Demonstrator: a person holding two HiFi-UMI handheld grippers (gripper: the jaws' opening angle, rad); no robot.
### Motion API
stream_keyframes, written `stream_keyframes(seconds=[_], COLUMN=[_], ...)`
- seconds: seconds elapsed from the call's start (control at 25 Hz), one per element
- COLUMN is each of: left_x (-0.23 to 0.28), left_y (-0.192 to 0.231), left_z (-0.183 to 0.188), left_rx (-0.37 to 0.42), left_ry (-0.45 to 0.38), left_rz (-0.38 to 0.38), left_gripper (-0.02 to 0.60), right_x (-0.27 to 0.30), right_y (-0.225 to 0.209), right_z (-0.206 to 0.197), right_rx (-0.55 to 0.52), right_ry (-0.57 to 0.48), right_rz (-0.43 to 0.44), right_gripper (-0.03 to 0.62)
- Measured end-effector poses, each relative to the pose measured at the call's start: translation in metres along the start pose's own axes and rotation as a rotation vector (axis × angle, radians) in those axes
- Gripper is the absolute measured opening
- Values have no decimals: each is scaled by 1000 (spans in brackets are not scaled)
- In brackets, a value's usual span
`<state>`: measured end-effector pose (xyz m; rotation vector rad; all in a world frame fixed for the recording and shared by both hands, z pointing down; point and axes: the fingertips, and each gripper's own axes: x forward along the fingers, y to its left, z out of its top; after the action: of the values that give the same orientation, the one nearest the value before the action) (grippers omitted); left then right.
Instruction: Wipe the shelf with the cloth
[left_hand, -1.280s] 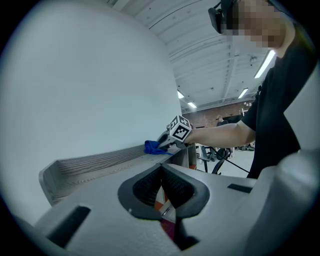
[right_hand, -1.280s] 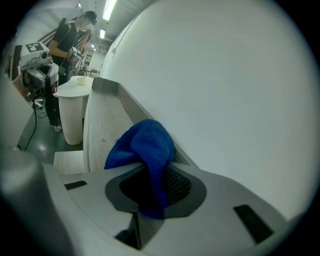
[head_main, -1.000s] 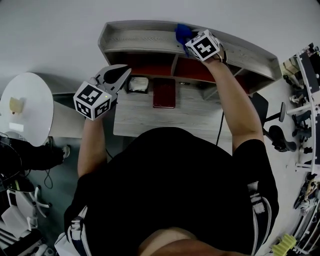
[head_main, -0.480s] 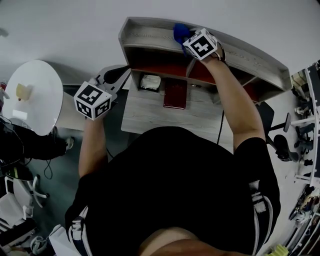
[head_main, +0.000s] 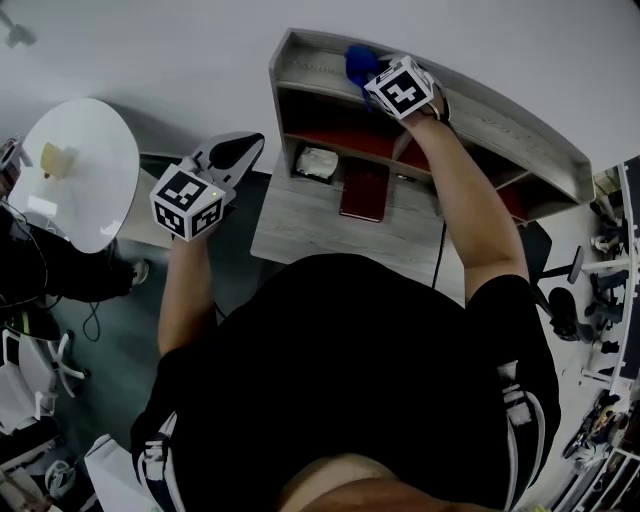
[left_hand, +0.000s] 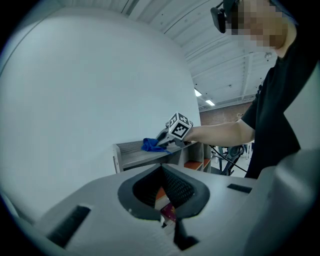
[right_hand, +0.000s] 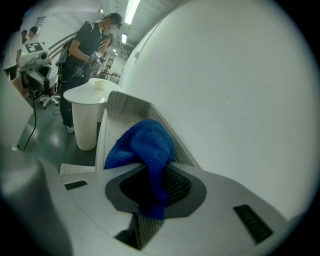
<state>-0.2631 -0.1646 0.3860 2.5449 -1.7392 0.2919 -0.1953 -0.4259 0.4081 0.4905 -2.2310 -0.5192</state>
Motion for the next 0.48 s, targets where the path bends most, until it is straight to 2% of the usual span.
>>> stream_keyframes(seconds=[0.48], left_x=[-38], left_y=[26], left_z=[-19], left_rx=[-34], left_ry=[17], left_rz=[73], left_gripper=[17], right_x=[26], right_y=[33], right_z=[55], right_rx=[-53], right_ry=[-50], right_rz=[48], right_gripper=[67])
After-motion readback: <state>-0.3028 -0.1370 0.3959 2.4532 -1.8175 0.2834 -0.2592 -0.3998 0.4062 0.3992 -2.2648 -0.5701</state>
